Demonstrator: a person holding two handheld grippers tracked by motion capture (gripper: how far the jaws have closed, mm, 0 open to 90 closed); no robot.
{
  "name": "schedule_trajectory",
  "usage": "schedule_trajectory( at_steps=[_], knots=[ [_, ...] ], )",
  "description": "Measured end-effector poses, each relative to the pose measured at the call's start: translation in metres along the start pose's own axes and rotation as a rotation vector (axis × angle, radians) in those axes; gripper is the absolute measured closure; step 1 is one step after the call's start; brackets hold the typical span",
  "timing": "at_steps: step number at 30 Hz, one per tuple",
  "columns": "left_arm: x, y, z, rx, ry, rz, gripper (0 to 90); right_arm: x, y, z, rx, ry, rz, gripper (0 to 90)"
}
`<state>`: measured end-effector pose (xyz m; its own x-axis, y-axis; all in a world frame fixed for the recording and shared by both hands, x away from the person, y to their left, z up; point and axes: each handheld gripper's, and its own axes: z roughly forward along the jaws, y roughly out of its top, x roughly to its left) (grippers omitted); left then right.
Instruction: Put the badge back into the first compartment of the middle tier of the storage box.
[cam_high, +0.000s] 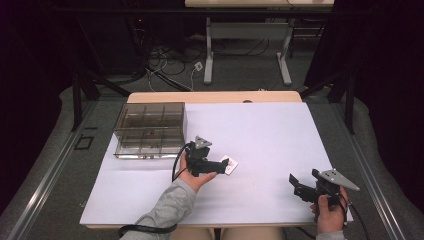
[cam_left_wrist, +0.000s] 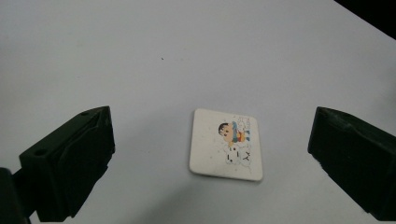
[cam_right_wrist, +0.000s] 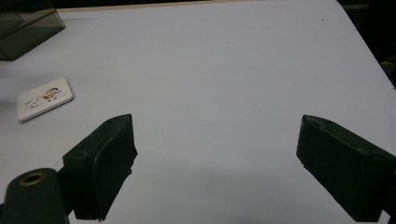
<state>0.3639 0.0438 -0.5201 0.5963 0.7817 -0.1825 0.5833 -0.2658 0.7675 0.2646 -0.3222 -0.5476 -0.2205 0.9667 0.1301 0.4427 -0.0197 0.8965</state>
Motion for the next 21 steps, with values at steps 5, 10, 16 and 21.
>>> schedule_trajectory(
  at_steps=[5,10,16,21],
  knots=[
    [-0.003,-0.004,0.009,0.015,-0.004,0.01,1.4,0.0,0.0,0.0,0.002,0.002,-0.004,11.1],
    [-0.006,-0.005,0.014,0.027,-0.001,0.019,2.3,0.0,0.0,0.0,-0.005,0.004,-0.001,11.1],
    [-0.008,-0.009,0.025,0.06,0.007,0.061,3.8,0.001,0.001,-0.001,0.012,0.012,0.002,11.1],
    [-0.01,-0.009,0.031,0.076,0.009,0.067,4.5,0.001,0.001,-0.001,0.006,0.009,0.001,11.1]
  ],
)
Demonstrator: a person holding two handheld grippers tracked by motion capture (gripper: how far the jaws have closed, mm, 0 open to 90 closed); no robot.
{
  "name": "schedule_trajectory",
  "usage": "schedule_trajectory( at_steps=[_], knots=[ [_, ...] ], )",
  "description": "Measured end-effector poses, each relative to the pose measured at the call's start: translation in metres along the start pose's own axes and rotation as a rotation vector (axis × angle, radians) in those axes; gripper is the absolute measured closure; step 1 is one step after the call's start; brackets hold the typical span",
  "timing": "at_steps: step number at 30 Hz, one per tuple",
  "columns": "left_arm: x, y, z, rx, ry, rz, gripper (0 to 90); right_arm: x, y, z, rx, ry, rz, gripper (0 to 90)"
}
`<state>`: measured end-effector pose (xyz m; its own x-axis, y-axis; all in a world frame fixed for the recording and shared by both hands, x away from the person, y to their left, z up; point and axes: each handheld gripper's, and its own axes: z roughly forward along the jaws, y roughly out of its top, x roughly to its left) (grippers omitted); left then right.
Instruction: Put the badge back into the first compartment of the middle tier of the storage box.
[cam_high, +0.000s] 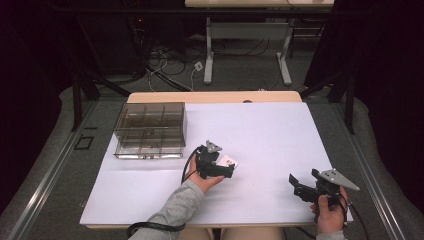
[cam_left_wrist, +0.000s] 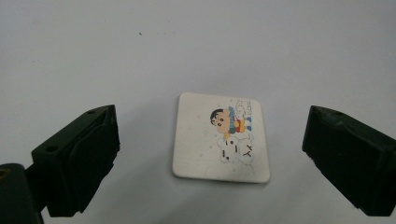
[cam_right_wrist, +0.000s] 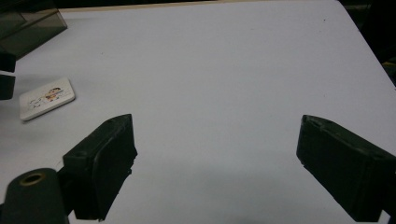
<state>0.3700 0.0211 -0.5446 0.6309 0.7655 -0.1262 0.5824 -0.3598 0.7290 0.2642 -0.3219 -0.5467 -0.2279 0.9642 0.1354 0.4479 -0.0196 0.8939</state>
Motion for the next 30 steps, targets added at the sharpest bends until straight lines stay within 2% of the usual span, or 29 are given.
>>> schedule_trajectory(
  at_steps=[1,2,3,5,7,14,25,26,30],
  knots=[
    [-0.001,0.0,0.002,0.004,0.002,-0.006,4.5,0.0,0.0,0.0,0.0,0.0,0.0,11.1],
    [0.0,0.0,0.004,0.006,0.01,0.01,4.6,0.0,0.0,0.0,0.0,-0.001,-0.001,11.1],
    [0.0,0.0,0.004,0.016,0.001,0.008,4.9,0.0,0.0,0.0,0.0,-0.001,-0.003,11.1],
    [-0.001,-0.001,0.007,0.01,0.013,0.004,5.0,0.0,0.0,0.001,0.002,-0.002,-0.004,11.1],
    [-0.001,-0.001,0.008,0.026,0.011,0.014,5.3,0.0,0.0,0.001,-0.005,0.001,-0.002,11.1],
    [-0.004,-0.001,0.016,0.034,0.027,0.035,7.0,0.0,0.0,0.001,-0.005,0.004,-0.006,11.1],
    [-0.008,-0.002,0.024,0.045,0.061,0.091,14.1,0.001,0.001,0.002,0.003,0.009,-0.005,11.1],
    [-0.008,-0.002,0.025,0.05,0.059,0.095,16.5,0.001,0.001,0.002,0.003,0.011,-0.004,11.1],
    [-0.009,-0.003,0.027,0.054,0.048,0.099,16.5,0.0,0.001,0.002,0.001,0.006,-0.01,11.1]
  ],
)
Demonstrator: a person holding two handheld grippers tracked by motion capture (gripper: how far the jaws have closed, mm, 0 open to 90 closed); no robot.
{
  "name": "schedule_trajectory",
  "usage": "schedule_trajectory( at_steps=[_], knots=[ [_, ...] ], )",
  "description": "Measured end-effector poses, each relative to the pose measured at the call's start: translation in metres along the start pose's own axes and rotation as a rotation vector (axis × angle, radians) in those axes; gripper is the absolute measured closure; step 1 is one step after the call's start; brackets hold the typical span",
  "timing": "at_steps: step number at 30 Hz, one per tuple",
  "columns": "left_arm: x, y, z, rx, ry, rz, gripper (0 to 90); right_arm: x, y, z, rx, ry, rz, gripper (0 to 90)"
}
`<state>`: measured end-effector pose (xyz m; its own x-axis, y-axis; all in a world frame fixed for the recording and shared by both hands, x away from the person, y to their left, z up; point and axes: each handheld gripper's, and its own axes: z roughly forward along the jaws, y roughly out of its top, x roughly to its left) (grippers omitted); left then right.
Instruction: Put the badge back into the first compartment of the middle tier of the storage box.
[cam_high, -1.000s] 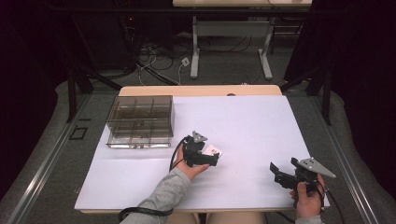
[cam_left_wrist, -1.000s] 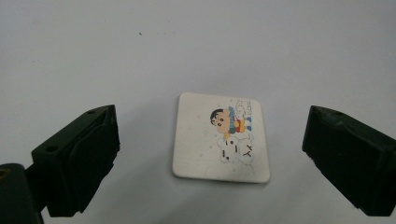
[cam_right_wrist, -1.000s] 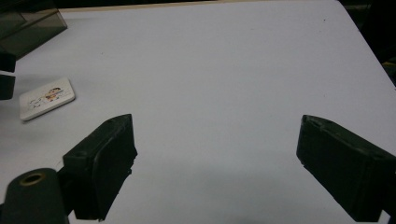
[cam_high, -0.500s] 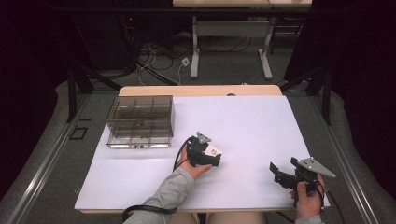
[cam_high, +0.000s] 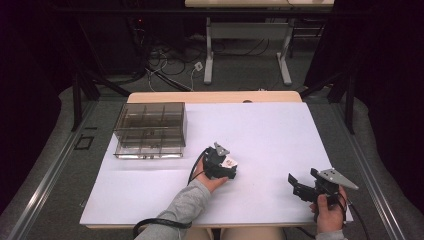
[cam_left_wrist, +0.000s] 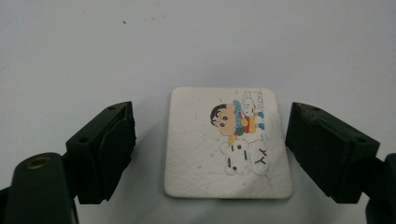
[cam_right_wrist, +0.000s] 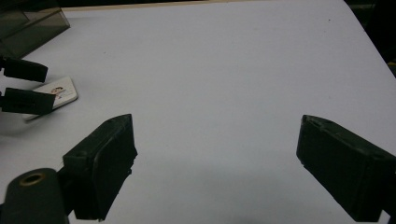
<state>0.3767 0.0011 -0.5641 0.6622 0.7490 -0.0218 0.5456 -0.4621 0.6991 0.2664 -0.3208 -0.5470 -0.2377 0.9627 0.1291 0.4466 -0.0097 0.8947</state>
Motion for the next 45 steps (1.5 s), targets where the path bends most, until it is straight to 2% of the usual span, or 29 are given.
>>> schedule_trajectory(
  at_steps=[13,17,24,29,30,31,41,45],
  knots=[
    [0.0008,-0.0001,0.0019,0.001,-0.022,0.018,17.7,0.0002,-0.0002,0.0008,0.006,0.005,-0.003,11.1],
    [-0.0003,-0.0011,0.0008,-0.011,-0.036,0.037,24.0,0.0004,-0.0003,0.0009,0.006,0.005,-0.002,11.1],
    [0.0007,-0.0017,0.0005,-0.017,-0.044,0.026,26.7,0.0001,-0.0004,0.0011,0.01,0.002,-0.004,11.2],
    [0.0022,-0.0026,-0.0009,-0.021,-0.033,0.021,32.8,0.0004,-0.0004,0.0012,0.015,0.002,-0.007,11.3],
    [0.0023,-0.0028,-0.001,-0.024,-0.032,0.02,33.3,0.0006,-0.0009,0.0026,-0.005,0.003,-0.004,11.4],
    [0.0023,-0.0027,-0.0012,-0.021,-0.032,0.022,33.3,0.0003,-0.0004,0.0013,0.014,0.003,-0.007,11.5],
    [0.002,-0.003,-0.0036,-0.02,-0.019,0.031,33.4,0.0008,-0.0002,0.0009,0.026,0.003,-0.004,12.0],
    [0.0047,-0.003,-0.007,-0.022,-0.008,0.012,33.4,0.0014,-0.0004,0.002,0.024,0.005,-0.006,12.4]
  ],
)
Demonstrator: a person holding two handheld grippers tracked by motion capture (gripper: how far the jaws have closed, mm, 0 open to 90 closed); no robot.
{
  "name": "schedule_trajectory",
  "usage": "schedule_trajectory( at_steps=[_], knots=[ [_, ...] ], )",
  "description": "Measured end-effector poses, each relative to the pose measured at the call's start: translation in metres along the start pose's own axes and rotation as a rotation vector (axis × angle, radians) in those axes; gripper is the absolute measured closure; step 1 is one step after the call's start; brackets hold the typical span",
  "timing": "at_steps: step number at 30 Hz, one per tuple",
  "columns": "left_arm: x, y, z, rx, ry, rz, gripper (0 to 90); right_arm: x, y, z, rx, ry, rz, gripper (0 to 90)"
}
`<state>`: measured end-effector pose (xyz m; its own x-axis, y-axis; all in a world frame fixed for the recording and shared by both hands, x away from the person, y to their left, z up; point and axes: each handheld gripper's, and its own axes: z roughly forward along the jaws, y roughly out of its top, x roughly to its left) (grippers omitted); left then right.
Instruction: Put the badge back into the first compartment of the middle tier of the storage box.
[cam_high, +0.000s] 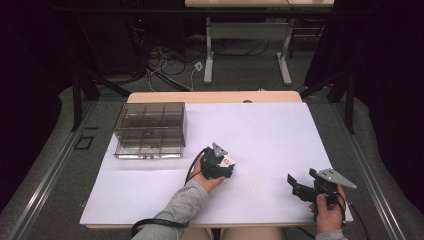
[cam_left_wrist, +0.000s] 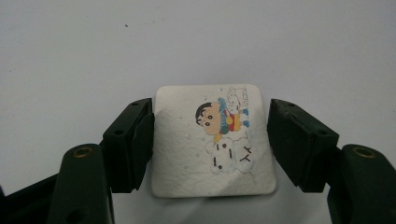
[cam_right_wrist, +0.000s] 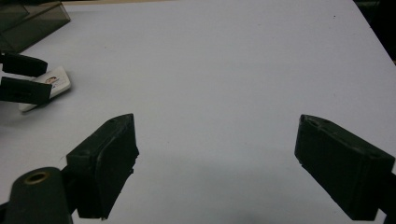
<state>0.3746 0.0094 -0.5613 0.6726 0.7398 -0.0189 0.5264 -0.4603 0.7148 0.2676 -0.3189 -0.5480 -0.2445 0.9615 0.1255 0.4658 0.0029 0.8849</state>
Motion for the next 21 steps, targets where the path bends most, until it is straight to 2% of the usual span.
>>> schedule_trajectory(
  at_steps=[9,12,14,18,21],
  knots=[
    [0.002,0.005,-0.012,-0.036,0.0,-0.02,33.4,0.001,0.0,0.001,0.003,0.003,-0.012,12.6],
    [0.002,0.008,-0.018,-0.046,-0.002,-0.014,33.5,0.001,0.0,0.002,-0.005,0.005,-0.011,12.7],
    [0.003,0.01,-0.022,-0.055,-0.013,-0.018,33.4,0.001,0.0,0.002,-0.004,0.005,-0.012,12.8],
    [0.006,0.013,-0.032,-0.077,-0.011,-0.031,33.5,0.001,0.0,0.003,0.003,0.012,-0.017,12.9],
    [0.01,0.016,-0.042,-0.114,-0.013,-0.058,33.4,0.002,-0.001,0.004,0.007,0.012,-0.011,12.9]
  ],
)
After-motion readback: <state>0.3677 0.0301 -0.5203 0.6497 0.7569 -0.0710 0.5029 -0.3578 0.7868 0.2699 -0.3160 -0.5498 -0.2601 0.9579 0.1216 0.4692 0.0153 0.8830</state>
